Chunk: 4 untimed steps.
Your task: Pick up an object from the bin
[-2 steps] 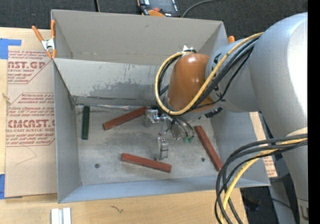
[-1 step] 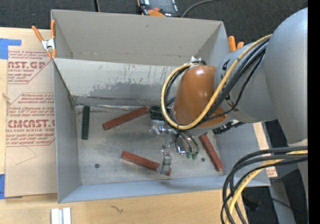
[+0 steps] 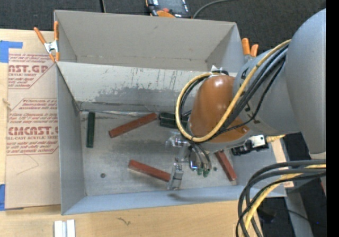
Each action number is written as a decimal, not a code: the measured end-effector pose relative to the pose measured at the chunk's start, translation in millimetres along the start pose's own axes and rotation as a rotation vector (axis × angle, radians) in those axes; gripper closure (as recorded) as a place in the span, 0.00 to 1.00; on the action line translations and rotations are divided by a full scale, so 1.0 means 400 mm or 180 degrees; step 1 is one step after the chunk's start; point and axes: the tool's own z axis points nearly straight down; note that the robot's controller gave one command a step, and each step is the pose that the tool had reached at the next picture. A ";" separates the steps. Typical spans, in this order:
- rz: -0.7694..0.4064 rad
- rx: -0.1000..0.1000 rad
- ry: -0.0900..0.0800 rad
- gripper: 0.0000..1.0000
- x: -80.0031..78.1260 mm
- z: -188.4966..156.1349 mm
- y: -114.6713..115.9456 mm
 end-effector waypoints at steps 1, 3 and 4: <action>-0.0323 -0.0002 -0.0026 0.00 0.009 0.105 0.058; -0.0322 0.0002 -0.0004 1.00 0.009 0.104 0.058; -0.0321 -0.0003 -0.0013 1.00 0.008 0.017 0.059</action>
Offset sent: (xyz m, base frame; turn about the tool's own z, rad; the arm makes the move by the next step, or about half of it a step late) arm -0.0021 0.0227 -0.0412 -0.1007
